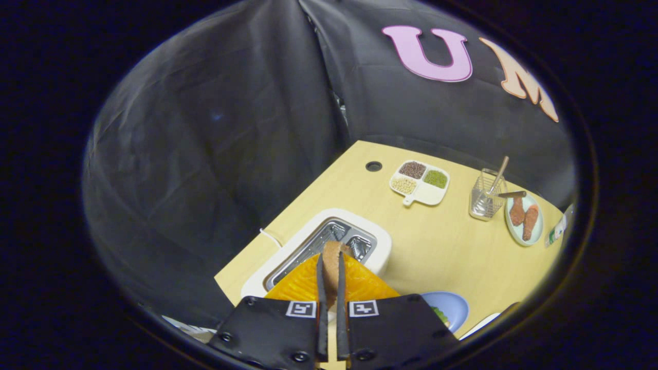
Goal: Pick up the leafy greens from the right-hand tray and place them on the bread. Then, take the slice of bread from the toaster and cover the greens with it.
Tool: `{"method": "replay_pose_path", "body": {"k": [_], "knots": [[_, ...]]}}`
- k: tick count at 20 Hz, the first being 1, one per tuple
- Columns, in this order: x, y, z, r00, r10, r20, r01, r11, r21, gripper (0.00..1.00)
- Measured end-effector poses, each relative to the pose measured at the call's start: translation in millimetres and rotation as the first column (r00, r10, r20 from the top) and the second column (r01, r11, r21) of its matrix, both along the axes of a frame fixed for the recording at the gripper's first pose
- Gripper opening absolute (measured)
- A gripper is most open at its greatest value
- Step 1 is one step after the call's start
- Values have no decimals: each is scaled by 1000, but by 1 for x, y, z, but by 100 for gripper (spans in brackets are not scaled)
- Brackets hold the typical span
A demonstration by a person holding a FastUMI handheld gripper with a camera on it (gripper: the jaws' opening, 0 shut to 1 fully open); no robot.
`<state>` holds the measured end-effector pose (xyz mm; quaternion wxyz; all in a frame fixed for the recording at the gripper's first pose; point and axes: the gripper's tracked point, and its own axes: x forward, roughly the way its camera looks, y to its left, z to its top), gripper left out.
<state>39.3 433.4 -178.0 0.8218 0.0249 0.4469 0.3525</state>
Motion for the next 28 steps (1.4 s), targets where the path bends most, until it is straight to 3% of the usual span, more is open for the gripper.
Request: {"method": "replay_pose_path", "body": {"k": [14,22,28], "knots": [[4,-40,51,996,-87,-27,90,981,175,9],[0,-79,70,993,-119,-27,122,968,220,9],[-2,-111,56,988,-150,-39,155,969,192,9]]}}
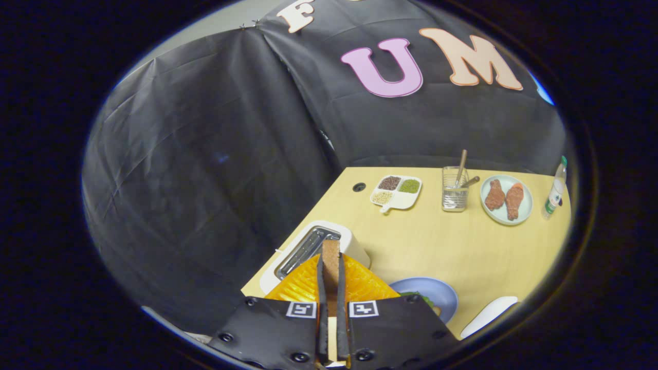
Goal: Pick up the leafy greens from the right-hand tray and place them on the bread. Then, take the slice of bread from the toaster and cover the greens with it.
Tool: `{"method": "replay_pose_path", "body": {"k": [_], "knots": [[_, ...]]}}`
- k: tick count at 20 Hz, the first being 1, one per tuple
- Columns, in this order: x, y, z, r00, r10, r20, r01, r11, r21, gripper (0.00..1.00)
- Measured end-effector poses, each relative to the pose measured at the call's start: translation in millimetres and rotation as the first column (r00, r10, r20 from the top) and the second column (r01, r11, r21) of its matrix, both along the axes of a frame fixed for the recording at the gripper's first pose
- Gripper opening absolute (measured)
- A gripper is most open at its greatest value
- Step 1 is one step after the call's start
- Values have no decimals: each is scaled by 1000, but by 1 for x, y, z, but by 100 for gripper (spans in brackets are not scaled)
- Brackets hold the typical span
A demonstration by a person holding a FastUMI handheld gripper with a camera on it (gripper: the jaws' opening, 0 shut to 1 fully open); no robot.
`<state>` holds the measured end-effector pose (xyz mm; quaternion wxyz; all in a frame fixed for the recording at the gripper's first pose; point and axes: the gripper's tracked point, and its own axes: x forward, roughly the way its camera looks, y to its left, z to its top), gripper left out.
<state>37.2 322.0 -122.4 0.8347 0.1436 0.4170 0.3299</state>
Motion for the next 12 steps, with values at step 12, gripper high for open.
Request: {"method": "replay_pose_path", "body": {"k": [12], "knots": [[-19,-39,-51,996,-27,-88,25,999,-26,9]]}}
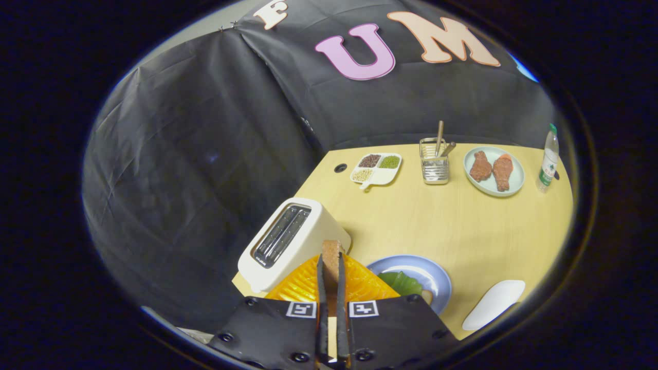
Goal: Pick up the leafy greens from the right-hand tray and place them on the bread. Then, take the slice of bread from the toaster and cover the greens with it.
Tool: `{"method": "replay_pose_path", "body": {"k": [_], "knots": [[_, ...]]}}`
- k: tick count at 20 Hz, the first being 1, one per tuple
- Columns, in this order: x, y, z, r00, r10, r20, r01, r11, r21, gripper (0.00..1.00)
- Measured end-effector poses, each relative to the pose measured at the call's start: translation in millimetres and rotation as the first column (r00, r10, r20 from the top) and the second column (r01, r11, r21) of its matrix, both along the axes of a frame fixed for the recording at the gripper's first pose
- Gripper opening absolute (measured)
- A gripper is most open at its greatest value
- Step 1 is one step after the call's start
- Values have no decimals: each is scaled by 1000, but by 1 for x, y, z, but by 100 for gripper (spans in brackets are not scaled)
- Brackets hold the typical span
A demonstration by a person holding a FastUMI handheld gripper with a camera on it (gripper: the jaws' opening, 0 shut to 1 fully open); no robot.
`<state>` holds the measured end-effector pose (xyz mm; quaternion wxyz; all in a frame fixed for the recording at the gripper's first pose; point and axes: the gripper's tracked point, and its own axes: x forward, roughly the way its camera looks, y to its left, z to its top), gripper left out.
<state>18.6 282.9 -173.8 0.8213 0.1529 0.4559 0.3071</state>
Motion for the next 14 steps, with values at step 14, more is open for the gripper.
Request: {"method": "replay_pose_path", "body": {"k": [14], "knots": [[-25,-32,-63,991,-71,-114,73,997,11,9]]}}
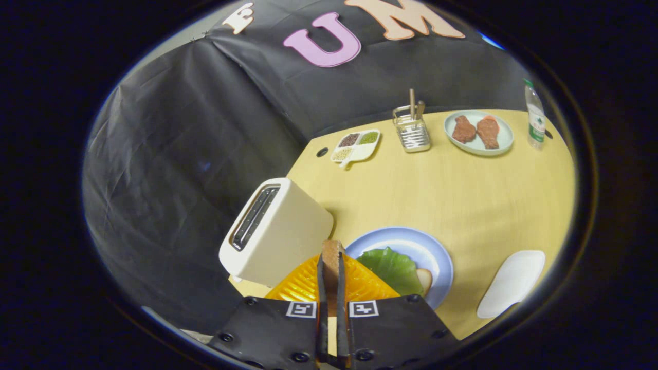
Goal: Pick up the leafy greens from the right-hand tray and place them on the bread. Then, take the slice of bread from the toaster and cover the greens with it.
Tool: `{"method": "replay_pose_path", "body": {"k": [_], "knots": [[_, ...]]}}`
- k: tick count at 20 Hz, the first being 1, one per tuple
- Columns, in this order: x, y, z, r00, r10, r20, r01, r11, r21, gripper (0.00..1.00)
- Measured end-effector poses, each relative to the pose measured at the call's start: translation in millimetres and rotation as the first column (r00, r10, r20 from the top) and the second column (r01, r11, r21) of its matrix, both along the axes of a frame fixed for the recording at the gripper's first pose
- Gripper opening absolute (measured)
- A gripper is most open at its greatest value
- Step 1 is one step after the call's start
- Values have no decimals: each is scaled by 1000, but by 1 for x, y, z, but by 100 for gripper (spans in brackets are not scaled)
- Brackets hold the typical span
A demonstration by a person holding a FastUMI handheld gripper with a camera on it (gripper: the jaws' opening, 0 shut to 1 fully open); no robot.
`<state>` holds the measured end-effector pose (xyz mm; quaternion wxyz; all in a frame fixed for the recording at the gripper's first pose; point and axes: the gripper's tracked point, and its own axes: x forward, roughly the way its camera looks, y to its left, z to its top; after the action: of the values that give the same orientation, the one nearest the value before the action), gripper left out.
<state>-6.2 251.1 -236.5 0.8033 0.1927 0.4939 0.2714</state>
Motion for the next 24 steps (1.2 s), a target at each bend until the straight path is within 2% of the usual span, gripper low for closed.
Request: {"method": "replay_pose_path", "body": {"k": [5,10,15,21,24], "knots": [[0,-18,-21,999,-33,-11,32,999,-38,11],[-1,-46,-42,999,-42,-10,41,990,-131,13],[-7,-60,-53,998,-53,-30,48,986,-158,53],[-5,-66,-49,999,-36,41,43,984,-172,100],[-4,-70,-35,995,-45,87,58,987,-152,100]]}}
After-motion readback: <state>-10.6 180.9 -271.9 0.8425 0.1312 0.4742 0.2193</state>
